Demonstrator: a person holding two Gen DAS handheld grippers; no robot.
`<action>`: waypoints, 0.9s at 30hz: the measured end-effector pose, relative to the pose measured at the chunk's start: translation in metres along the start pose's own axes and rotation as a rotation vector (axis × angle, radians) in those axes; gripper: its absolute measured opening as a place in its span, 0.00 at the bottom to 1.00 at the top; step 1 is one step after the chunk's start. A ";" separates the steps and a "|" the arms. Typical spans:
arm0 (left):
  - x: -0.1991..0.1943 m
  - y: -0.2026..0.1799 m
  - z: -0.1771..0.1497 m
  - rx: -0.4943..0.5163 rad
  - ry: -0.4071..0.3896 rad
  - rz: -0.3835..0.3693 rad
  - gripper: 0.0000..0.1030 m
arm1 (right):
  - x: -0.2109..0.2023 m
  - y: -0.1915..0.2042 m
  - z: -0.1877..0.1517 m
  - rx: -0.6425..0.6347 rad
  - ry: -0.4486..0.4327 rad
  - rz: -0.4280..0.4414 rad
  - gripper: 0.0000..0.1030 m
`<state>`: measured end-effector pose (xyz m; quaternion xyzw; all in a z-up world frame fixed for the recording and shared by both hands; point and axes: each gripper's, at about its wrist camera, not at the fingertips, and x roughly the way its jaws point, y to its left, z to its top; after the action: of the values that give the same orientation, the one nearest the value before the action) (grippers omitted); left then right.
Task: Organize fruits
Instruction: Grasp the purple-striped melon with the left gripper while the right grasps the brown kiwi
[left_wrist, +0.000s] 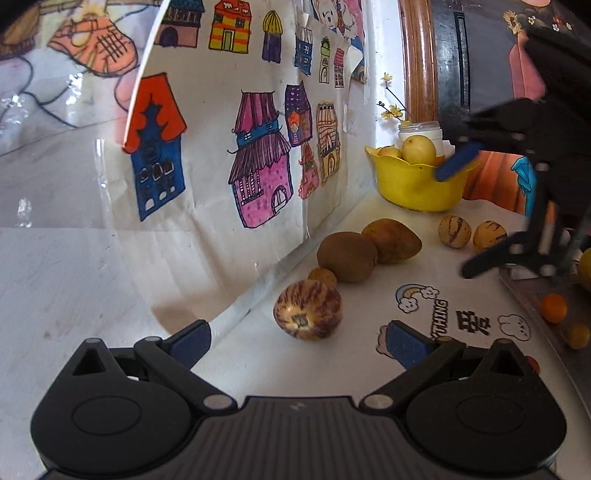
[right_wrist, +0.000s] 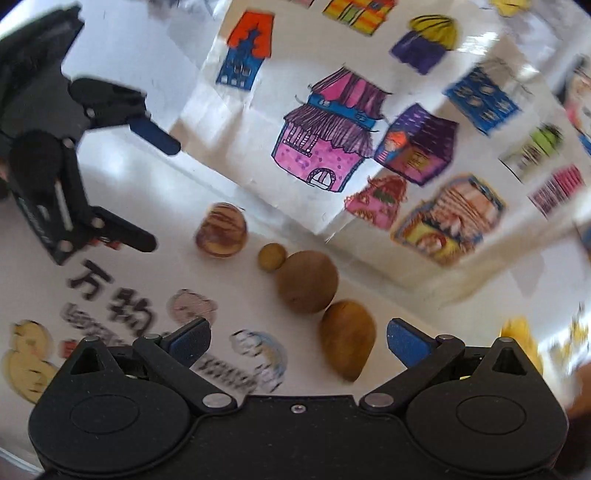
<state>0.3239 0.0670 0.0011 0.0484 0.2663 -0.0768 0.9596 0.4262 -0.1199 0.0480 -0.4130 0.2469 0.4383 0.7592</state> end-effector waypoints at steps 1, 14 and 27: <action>0.003 0.001 0.000 -0.003 -0.003 -0.009 1.00 | 0.008 -0.002 0.003 -0.028 0.010 -0.002 0.97; 0.026 0.007 0.003 -0.011 -0.017 -0.060 0.91 | 0.077 0.001 0.026 -0.285 0.126 0.017 0.87; 0.046 0.010 0.007 -0.038 0.030 -0.095 0.72 | 0.101 0.001 0.034 -0.346 0.149 0.040 0.77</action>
<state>0.3681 0.0701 -0.0158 0.0186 0.2841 -0.1165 0.9515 0.4755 -0.0448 -0.0084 -0.5637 0.2314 0.4574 0.6476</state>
